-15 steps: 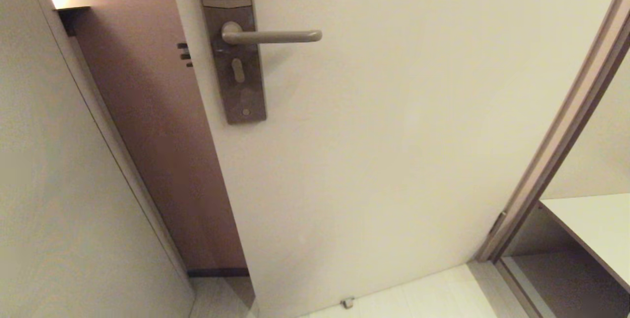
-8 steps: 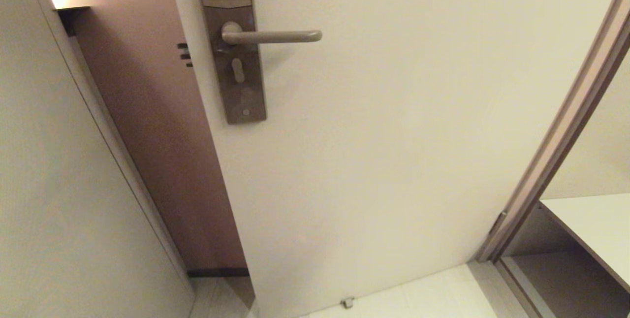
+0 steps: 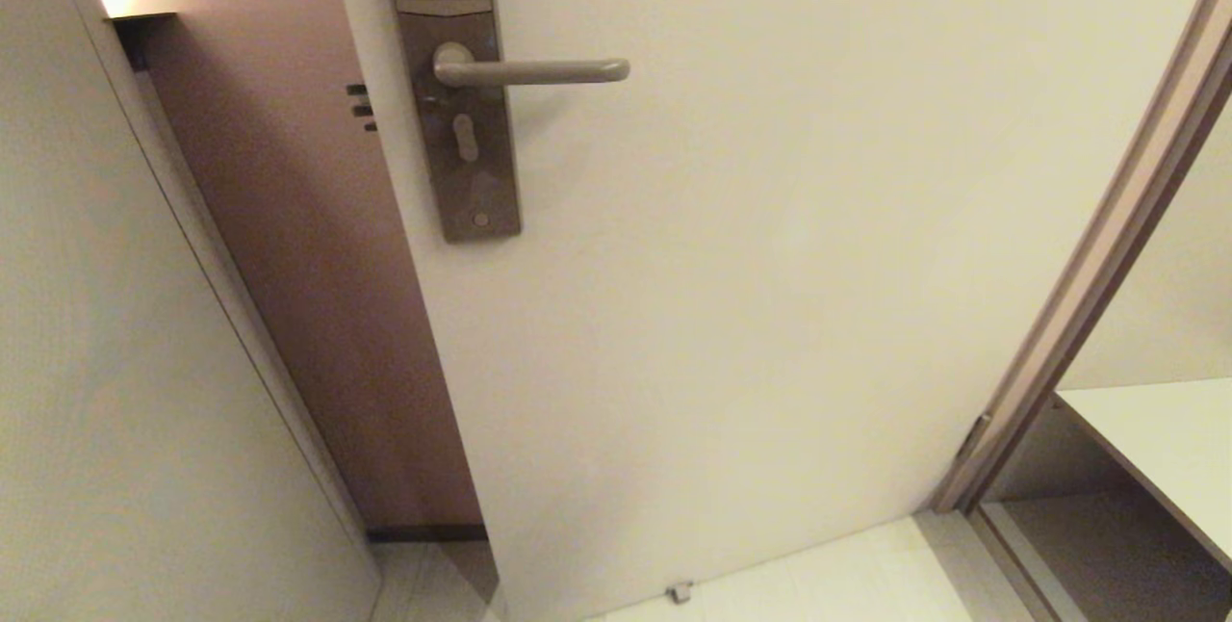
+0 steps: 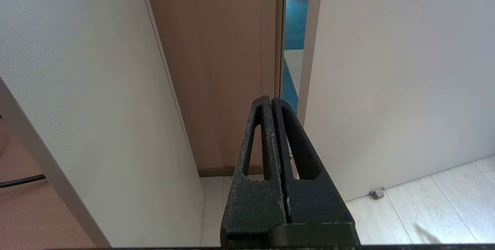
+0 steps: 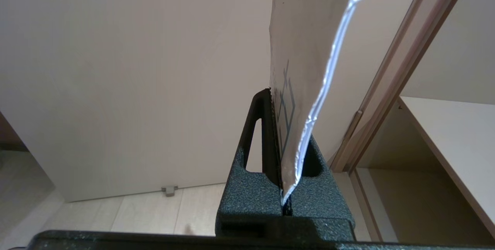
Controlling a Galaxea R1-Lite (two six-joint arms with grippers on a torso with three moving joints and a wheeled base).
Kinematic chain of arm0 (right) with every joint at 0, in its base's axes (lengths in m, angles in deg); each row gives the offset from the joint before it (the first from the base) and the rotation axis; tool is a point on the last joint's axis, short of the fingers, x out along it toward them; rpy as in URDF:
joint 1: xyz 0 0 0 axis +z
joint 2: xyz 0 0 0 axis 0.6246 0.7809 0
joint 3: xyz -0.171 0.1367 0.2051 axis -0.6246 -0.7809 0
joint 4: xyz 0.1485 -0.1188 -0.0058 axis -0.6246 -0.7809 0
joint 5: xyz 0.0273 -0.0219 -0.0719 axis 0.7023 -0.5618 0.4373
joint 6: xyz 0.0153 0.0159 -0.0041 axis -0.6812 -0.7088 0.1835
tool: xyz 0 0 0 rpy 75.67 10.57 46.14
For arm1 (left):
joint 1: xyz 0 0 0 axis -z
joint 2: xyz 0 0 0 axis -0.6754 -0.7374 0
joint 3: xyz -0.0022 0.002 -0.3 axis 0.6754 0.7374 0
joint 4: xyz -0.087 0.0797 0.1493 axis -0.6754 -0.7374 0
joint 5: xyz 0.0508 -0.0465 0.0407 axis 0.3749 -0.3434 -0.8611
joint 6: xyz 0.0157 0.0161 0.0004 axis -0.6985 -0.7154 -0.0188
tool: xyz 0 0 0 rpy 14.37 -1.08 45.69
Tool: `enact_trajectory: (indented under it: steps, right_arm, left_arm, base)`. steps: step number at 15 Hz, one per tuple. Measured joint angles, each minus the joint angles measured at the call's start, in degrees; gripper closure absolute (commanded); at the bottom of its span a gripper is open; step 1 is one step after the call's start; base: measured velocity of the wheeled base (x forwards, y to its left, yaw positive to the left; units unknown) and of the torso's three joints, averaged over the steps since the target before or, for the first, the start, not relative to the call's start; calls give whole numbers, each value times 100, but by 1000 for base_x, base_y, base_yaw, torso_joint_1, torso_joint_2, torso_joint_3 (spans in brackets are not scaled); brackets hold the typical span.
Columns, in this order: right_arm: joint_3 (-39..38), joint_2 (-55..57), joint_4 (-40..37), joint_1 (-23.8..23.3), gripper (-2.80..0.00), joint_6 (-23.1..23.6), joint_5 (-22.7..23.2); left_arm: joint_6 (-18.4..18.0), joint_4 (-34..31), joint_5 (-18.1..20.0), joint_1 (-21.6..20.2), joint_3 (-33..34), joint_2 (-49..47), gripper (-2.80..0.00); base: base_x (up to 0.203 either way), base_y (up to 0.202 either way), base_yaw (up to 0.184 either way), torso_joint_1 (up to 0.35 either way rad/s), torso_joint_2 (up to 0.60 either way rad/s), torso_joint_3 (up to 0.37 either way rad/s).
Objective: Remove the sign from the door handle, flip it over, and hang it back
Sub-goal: Hang the sign back with the other side facing out
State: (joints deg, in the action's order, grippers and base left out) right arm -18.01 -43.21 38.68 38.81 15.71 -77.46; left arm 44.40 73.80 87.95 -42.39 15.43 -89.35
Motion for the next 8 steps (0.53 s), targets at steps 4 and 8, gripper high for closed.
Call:
enact_trajectory:
  steps: [4,8]
  right_arm:
    - [2,0,2,0,0,-33,-8]
    - [226,0,-109,0,0,-42,141]
  left_arm:
    - [-1,-2,2,0,0,0,0]
    - [0,-2,1,0,0,0,0]
  base:
    - [0,0,0,0,0,0]
    - [0,0,0,0,0,0]
